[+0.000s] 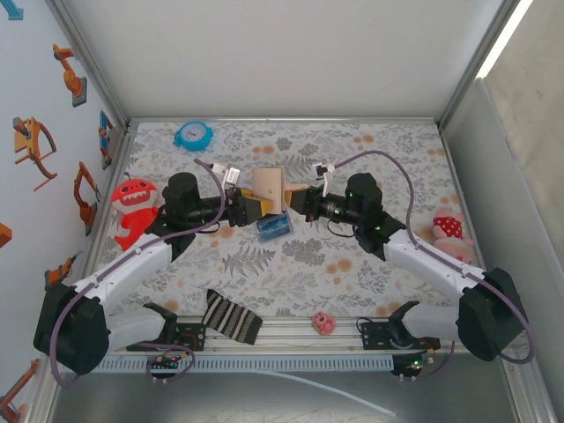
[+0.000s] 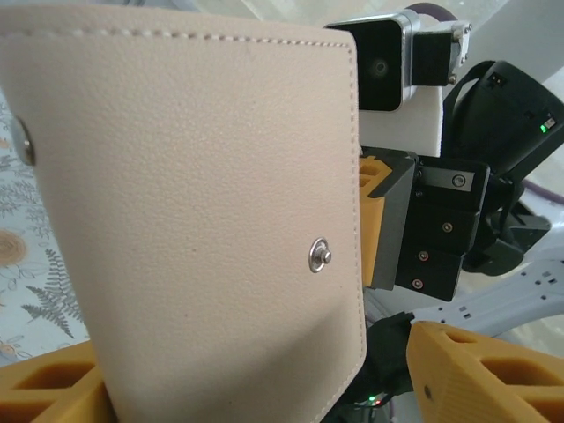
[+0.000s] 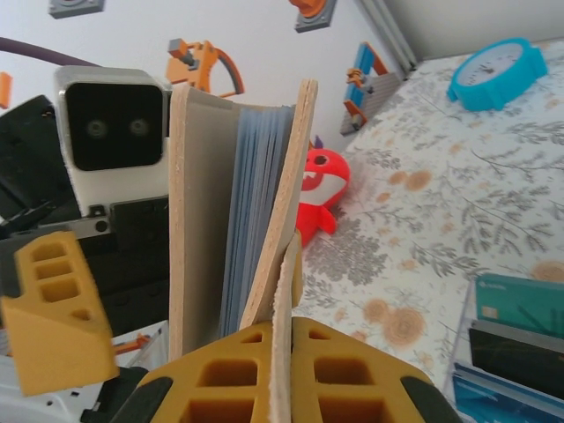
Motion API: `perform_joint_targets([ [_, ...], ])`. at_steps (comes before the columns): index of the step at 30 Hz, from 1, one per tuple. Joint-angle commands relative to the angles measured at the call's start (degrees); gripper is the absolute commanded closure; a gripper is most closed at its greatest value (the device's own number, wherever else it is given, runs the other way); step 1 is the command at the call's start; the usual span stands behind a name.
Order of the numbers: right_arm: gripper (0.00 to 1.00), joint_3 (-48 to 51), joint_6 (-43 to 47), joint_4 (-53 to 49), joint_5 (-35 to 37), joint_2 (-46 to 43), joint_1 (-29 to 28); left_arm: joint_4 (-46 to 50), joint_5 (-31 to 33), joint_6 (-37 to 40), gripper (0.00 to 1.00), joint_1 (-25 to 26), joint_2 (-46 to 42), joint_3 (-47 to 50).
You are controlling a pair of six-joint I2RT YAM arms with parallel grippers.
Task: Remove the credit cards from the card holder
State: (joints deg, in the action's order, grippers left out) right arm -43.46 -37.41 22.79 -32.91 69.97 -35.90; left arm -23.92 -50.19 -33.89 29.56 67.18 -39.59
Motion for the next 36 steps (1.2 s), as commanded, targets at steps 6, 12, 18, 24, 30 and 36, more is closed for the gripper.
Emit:
perform_joint_targets([
  [6,1.00,-2.7,2.3,-3.5,3.5,-1.8,-0.2,-5.1,0.7,-2.4,0.09,2.3,4.8,-3.7],
  [12,1.00,-3.3,3.1,-5.6,4.2,-2.0,-0.2,-6.5,1.8,-4.1,0.01,2.5,7.8,-5.2],
  [18,1.00,-3.6,3.8,-7.2,4.9,-2.6,-0.2,-5.2,4.3,-4.3,0.07,2.7,9.0,-6.1],
  [24,1.00,-3.6,3.6,-6.8,5.2,-2.1,-0.2,-4.3,4.3,-4.4,0.31,3.0,9.5,-7.1],
  [30,1.00,-3.8,3.4,-6.5,5.2,-2.3,-0.3,-3.6,4.3,-4.2,0.45,3.1,9.5,-6.9],
  [36,0.89,-2.9,1.1,-3.0,3.6,-2.3,-0.2,-4.3,4.3,-4.5,0.55,3.1,9.3,-6.9],
])
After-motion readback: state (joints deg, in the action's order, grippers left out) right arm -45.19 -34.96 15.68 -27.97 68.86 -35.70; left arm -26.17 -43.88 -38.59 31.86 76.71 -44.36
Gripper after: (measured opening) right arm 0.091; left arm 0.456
